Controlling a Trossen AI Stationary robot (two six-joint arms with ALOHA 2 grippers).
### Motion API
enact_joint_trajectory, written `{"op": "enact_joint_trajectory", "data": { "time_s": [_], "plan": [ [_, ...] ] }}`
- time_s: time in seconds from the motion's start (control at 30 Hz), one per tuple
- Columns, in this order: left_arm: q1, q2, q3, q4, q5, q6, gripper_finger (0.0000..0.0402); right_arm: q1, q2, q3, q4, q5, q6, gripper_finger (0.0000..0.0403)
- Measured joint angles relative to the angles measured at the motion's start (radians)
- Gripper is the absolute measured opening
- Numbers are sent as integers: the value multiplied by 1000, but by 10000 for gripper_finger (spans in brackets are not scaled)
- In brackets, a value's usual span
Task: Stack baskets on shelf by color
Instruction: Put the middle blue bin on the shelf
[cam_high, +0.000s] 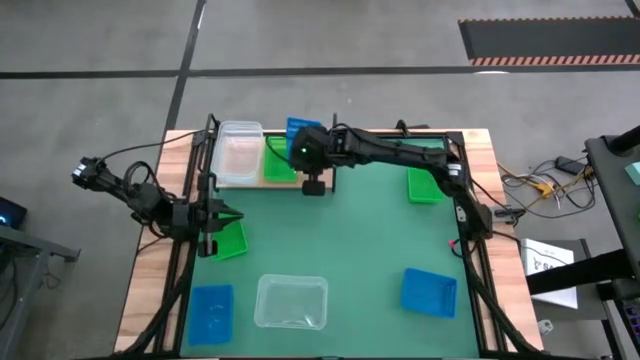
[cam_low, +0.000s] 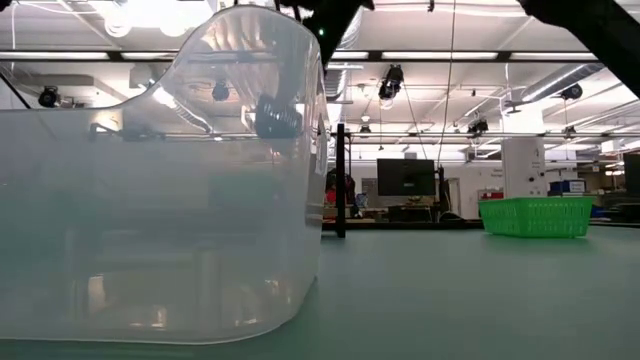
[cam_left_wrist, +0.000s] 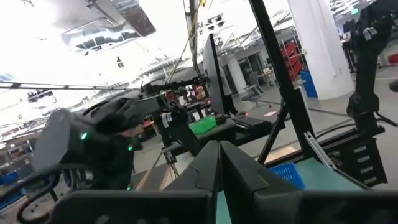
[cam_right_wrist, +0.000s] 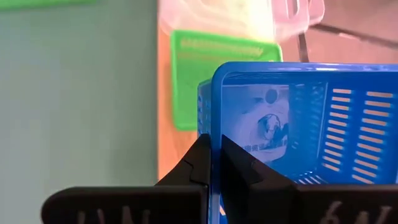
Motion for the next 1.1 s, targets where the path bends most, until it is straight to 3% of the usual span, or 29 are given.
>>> {"op": "enact_joint_trajectory", "data": {
  "time_s": [0.43,1.1],
  "plan": [
    [0,-7,-3,-1,0,16,1,-47,105,-1,-150,28,-14,9],
    [0,-9,-4,-1,0,17,1,-33,193,-1,-103,-30,56,9]
  ]
}}
